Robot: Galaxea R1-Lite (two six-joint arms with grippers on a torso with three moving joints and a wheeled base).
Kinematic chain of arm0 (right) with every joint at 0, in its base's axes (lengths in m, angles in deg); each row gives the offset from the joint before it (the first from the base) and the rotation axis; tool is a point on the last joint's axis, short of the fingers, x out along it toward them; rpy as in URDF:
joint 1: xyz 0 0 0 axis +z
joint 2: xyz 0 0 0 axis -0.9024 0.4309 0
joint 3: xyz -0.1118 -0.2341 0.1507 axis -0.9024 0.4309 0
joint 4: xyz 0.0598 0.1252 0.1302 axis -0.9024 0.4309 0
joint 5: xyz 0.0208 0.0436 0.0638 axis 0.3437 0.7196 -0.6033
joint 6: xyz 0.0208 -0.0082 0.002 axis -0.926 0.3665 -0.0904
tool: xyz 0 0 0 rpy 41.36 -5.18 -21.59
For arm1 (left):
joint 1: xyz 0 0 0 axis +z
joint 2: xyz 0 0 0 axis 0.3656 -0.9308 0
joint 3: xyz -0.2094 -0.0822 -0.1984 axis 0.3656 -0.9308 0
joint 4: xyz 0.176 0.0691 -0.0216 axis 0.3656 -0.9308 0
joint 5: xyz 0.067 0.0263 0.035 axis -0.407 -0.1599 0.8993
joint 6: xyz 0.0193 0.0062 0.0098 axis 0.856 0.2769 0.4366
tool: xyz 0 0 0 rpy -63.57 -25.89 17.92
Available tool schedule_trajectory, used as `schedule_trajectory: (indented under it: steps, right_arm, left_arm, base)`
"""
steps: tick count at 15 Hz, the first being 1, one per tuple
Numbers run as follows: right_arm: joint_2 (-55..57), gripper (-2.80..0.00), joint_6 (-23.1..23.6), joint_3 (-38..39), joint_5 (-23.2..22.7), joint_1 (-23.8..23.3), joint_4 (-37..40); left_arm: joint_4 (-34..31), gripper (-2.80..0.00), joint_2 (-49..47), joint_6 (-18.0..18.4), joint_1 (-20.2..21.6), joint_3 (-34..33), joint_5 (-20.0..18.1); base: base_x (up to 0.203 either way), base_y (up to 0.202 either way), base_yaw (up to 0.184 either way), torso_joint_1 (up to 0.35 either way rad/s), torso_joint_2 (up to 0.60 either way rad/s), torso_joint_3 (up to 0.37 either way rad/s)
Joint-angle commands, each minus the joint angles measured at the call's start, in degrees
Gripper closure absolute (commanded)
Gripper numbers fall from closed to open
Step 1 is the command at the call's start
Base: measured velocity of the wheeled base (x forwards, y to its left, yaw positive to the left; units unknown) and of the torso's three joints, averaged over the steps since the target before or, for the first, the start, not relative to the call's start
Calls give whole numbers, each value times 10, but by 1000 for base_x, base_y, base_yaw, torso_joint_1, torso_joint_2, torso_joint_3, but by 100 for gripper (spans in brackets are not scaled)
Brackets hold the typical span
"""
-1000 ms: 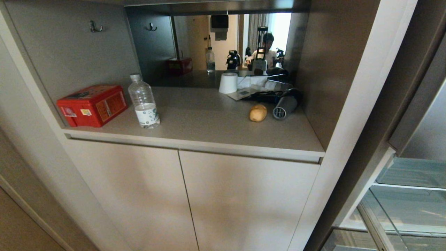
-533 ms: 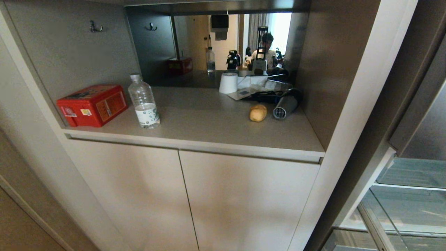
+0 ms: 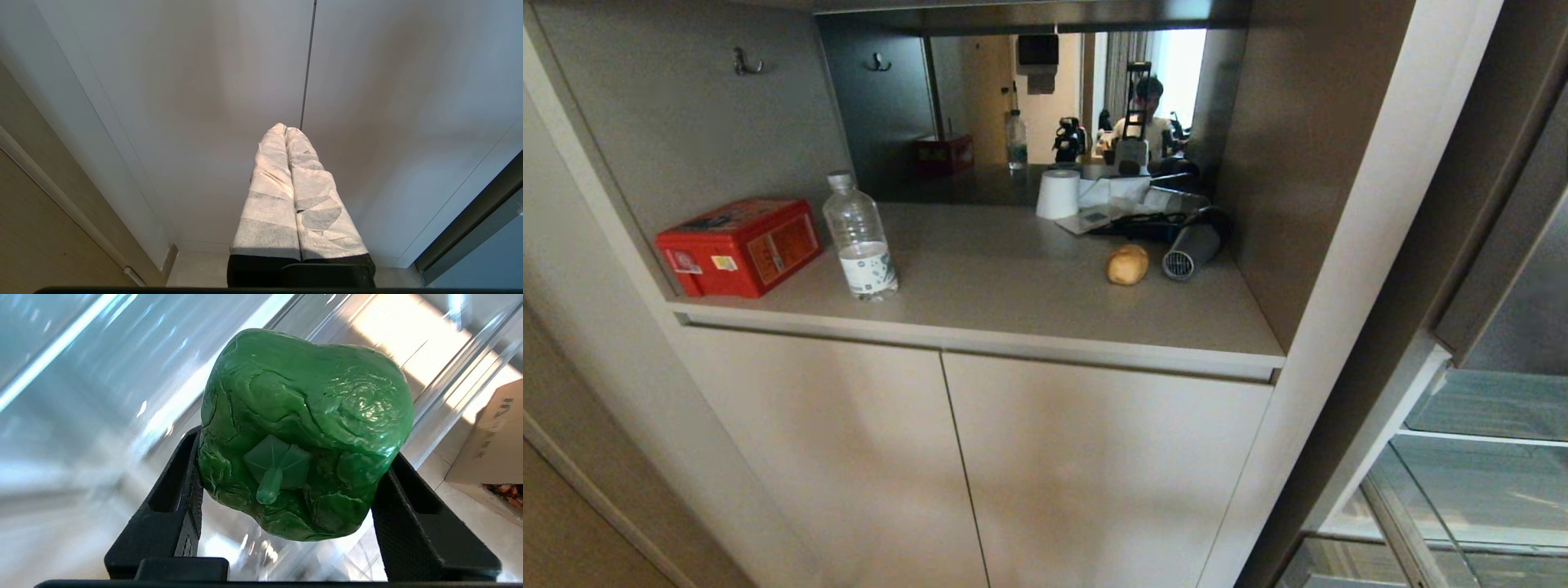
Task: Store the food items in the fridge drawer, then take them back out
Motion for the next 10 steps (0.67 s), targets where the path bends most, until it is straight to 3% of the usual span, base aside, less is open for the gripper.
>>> schedule_trajectory:
  steps: [1,5,10]
  right_arm:
    - [63,0,9,0,-1,-39,-43]
    - [86,0,26,0,-59,-69,-60]
    - [124,0,27,4,-70,-88,-79]
  left_arm:
    - [0,0,-1,1,0,0,0]
    - [0,0,-1,0,0,0,0]
    - [0,0,-1,0,0,0,0]
  base:
    - [0,0,0,0,0,0]
    - [0,0,0,0,0,0]
    - [0,0,0,0,0,0]
